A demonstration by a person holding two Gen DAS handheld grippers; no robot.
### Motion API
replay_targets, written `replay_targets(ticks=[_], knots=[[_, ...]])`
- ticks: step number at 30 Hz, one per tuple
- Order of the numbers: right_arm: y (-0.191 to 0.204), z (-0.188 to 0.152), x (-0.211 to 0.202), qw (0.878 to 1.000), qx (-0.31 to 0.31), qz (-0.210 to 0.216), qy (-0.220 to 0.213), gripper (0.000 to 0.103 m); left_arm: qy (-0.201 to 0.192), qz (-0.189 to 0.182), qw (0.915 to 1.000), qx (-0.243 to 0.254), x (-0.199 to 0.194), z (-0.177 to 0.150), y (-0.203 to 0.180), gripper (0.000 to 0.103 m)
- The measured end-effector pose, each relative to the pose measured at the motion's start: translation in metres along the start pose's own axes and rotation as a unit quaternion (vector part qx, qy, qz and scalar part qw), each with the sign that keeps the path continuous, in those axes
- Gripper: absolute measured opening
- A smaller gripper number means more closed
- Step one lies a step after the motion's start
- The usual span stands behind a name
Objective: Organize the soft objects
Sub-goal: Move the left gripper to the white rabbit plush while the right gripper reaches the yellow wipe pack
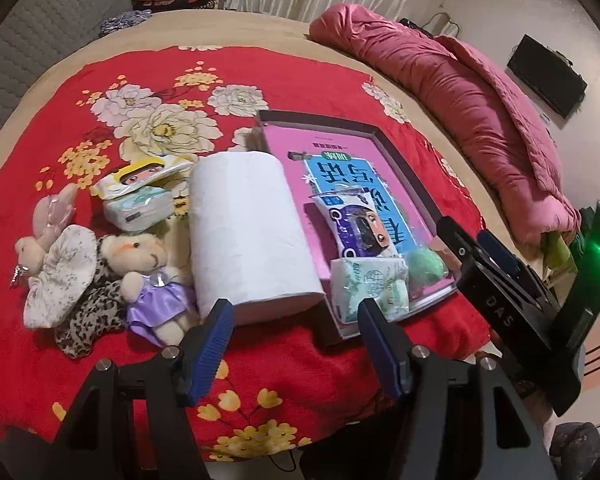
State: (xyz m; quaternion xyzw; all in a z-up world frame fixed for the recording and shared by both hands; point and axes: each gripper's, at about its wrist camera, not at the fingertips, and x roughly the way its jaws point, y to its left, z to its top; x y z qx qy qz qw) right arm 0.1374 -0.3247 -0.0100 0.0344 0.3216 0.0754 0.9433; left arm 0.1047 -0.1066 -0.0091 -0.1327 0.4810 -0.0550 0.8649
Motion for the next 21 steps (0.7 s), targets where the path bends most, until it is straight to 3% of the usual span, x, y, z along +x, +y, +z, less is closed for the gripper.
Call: replay_targets(ticks=[14, 21], knots=[[0.085, 0.021, -0.038, 0.993, -0.067, 0.098, -0.006, 0.075, -0.032, 0.020, 0.9977, -0.056, -0.024, -0.001, 0.065, 0.064], [0.124, 0.025, -0.053, 0.987, -0.104, 0.125, 0.000, 0.075, -0.059, 0.036, 0.9924, -0.102, -0.045, 0.000, 0.113, 0.064]])
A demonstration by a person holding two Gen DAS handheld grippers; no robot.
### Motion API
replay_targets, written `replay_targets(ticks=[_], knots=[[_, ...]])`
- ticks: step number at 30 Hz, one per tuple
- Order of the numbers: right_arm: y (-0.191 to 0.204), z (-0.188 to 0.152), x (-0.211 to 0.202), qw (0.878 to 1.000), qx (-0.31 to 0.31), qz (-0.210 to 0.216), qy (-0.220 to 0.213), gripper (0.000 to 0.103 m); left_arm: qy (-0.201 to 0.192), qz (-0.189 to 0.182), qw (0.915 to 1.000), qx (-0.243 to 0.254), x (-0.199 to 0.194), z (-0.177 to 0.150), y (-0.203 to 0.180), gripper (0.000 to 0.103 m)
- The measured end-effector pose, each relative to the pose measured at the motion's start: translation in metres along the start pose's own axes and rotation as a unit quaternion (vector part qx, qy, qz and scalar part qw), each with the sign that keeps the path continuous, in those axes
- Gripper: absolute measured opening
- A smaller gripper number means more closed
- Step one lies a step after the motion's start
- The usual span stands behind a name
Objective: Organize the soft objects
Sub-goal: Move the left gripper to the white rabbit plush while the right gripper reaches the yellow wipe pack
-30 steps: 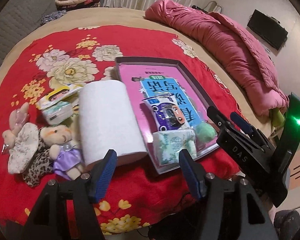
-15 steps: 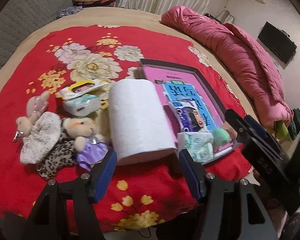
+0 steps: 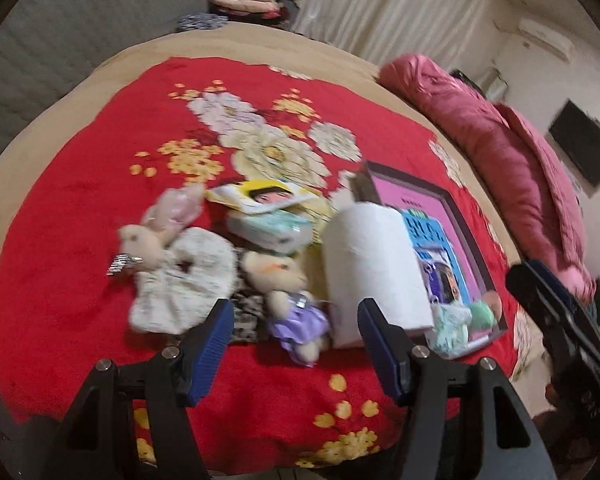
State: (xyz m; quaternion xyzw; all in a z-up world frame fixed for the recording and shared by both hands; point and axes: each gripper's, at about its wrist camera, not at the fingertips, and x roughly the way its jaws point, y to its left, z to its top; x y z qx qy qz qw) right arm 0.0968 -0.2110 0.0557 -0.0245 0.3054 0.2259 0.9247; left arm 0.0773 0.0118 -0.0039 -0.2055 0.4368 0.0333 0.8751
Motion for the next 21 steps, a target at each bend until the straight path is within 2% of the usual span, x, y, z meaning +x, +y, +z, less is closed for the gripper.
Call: replay_targets(ticks=[9, 21], knots=[[0.046, 0.010, 0.008, 0.999, -0.042, 0.019, 0.018, 0.075, -0.013, 0.033, 0.9989, -0.030, -0.009, 0.008, 0.046, 0.064], [0.092, 0.017, 0.033, 0.995, -0.077, 0.038, 0.045, 0.075, -0.028, 0.033, 0.9956, -0.083, 0.000, 0.008, 0.101, 0.064]])
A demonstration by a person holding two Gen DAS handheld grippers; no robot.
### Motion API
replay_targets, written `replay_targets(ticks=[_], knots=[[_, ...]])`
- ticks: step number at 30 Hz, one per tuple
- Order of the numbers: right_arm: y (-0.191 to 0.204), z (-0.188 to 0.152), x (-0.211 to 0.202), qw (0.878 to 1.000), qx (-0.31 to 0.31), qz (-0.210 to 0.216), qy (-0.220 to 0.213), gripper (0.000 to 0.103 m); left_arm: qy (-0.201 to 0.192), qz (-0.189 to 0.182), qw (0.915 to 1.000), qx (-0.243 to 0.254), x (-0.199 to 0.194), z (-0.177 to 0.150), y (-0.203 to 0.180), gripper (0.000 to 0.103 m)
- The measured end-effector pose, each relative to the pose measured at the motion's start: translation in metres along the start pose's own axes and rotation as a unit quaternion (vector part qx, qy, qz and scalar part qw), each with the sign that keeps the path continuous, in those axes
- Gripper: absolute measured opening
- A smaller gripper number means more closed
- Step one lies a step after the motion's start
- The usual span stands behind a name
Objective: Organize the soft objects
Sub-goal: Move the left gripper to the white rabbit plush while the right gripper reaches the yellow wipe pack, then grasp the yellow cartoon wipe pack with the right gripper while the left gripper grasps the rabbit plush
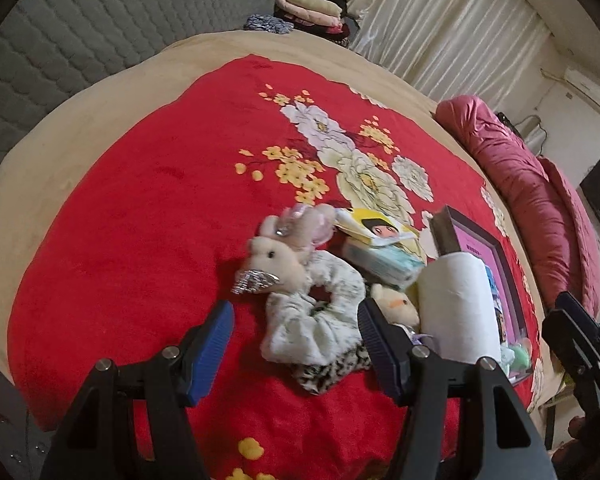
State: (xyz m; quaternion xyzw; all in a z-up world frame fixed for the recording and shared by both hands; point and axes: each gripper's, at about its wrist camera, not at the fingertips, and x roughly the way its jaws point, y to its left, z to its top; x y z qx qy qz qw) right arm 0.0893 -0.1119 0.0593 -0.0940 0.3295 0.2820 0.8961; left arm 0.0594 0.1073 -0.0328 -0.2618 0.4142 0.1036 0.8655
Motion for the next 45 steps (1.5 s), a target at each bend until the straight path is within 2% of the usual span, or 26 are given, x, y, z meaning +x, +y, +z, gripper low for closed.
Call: replay_targets(ticks=[12, 22, 34, 38, 45], knots=[[0.032, 0.015, 0.042, 0.999, -0.042, -0.003, 0.031, 0.075, -0.004, -0.019, 0.9994, -0.027, 0.019, 0.004, 0.023, 0.064], [0.032, 0.013, 0.070, 0.997, -0.054, -0.018, 0.059, 0.075, -0.009, -0.015, 0.9995, -0.027, 0.036, 0.007, 0.026, 0.064], [0.044, 0.030, 0.164, 0.977, -0.143, -0.052, 0.148, 0.075, -0.013, -0.036, 0.9987, -0.032, 0.051, 0.013, 0.032, 0.064], [0.048, 0.034, 0.187, 0.973, -0.158, -0.058, 0.156, 0.074, -0.012, -0.054, 0.9977, -0.040, 0.055, 0.016, 0.034, 0.064], [0.049, 0.031, 0.221, 0.967, -0.164, -0.069, 0.185, 0.074, -0.003, -0.062, 0.9968, -0.051, 0.066, 0.020, 0.039, 0.064]])
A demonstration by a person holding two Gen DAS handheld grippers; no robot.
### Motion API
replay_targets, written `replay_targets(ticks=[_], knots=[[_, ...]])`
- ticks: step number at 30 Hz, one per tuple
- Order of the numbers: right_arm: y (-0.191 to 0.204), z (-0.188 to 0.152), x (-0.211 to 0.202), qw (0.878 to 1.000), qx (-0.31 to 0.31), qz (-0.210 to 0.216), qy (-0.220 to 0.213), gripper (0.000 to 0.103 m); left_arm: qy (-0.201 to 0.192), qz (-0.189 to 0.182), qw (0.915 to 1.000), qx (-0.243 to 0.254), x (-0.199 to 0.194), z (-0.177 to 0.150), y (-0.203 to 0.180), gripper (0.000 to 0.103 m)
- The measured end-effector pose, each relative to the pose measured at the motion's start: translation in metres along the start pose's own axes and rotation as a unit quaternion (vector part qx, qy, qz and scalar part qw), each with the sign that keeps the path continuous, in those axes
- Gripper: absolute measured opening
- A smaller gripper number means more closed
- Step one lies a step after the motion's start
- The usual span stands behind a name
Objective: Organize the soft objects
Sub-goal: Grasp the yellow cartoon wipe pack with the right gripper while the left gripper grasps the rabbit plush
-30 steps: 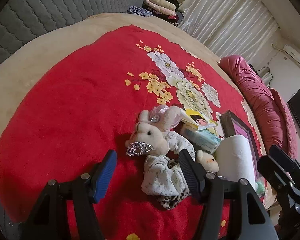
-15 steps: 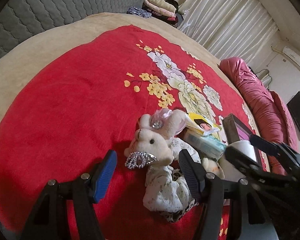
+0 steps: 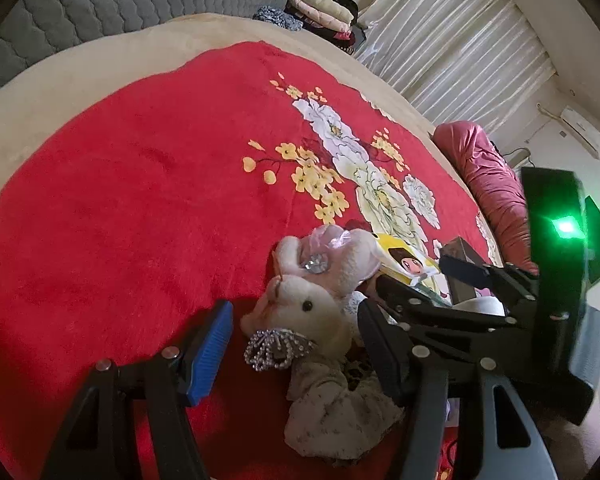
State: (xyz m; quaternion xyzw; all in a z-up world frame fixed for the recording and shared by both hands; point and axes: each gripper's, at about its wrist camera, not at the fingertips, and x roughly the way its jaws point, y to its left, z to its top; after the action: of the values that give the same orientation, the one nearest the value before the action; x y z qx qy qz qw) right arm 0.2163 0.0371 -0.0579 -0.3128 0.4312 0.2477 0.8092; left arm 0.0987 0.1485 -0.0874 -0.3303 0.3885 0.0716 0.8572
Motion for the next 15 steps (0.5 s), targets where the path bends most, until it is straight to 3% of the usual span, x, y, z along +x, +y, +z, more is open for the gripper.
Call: replay_targets(ticks=[15], knots=[[-0.013, 0.013, 0.034, 0.998, 0.053, 0.017, 0.025, 0.075, 0.002, -0.010, 0.9999, -0.008, 0.006, 0.002, 0.004, 0.064]])
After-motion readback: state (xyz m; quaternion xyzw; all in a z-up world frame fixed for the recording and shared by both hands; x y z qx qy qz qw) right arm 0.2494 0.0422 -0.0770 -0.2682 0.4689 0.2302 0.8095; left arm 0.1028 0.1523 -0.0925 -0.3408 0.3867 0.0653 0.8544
